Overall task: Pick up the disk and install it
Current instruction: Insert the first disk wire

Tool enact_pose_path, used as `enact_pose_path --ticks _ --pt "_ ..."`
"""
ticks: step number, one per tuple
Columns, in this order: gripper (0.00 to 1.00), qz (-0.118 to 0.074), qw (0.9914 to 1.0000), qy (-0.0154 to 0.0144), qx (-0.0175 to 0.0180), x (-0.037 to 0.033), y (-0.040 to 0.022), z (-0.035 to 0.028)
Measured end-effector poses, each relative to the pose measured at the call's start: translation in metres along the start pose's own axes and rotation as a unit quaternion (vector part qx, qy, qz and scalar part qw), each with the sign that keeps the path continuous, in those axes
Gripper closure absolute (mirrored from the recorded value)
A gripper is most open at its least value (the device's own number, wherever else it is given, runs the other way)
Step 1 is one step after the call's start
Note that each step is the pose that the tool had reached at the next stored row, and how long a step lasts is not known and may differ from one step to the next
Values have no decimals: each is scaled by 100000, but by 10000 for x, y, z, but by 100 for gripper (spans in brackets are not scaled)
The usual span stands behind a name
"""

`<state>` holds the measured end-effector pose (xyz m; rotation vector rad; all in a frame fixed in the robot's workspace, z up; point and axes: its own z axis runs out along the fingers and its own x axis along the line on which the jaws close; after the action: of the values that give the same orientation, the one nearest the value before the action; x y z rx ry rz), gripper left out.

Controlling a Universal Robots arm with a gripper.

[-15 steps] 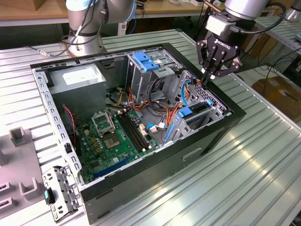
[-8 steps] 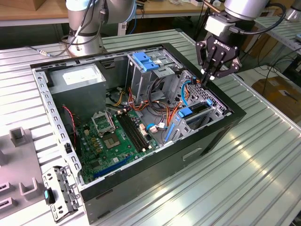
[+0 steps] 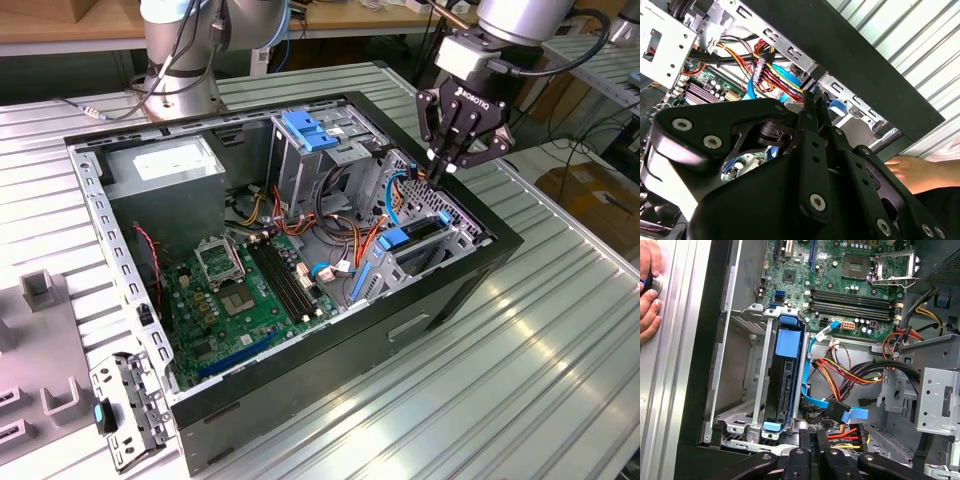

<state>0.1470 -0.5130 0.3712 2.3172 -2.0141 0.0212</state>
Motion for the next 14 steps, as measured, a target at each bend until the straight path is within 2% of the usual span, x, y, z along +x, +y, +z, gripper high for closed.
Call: enact_pose_path --ticks 7,14 --pt "83 4 100000 1 -1 13 4 1" --pt "83 -10 100000 -46 16 118 45 16"
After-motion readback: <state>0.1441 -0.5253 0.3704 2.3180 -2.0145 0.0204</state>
